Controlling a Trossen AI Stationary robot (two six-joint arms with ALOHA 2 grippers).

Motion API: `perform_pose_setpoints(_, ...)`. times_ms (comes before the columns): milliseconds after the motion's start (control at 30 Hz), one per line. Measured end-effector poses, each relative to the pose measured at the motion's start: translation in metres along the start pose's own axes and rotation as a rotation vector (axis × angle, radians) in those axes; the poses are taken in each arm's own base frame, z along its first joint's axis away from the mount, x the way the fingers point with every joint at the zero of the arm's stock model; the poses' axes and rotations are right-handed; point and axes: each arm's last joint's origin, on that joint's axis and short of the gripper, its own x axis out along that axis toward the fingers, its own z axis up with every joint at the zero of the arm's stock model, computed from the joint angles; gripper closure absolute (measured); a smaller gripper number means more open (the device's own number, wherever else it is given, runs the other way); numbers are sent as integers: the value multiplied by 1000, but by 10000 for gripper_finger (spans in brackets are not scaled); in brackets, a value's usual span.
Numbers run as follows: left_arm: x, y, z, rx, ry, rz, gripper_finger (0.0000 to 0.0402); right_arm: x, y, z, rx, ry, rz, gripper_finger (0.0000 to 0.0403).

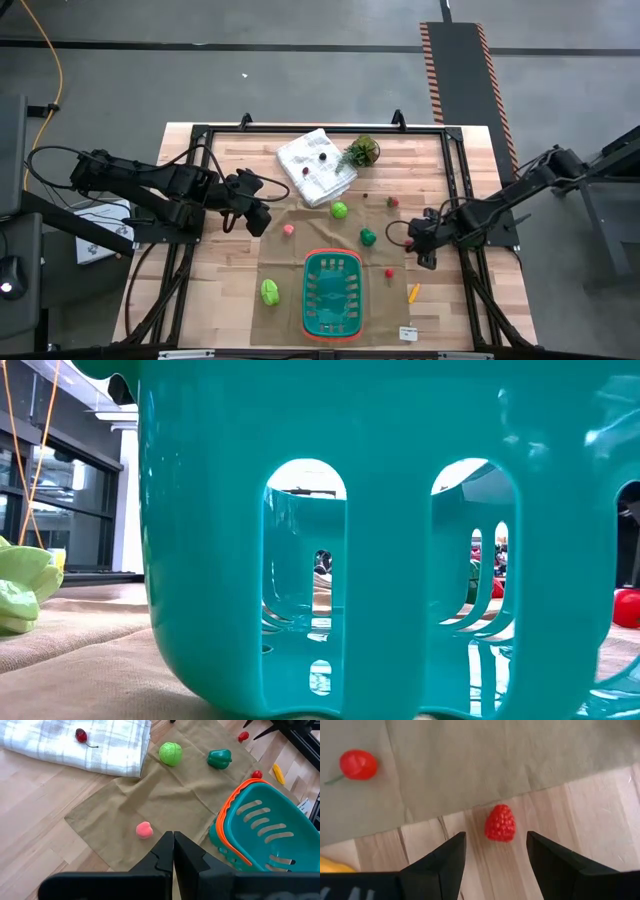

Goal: Pick and placing Produce into tupperware
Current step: Put the red raspberry into the blue bin

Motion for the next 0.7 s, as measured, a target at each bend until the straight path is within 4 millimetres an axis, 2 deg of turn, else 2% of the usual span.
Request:
perform_pose_setpoints(500,0,0,0,0,1,0,401,14,4,2,17,33,-33,203)
perform_pose_setpoints(700,0,0,0,0,1,0,401,18,5,2,15,46,-44,217)
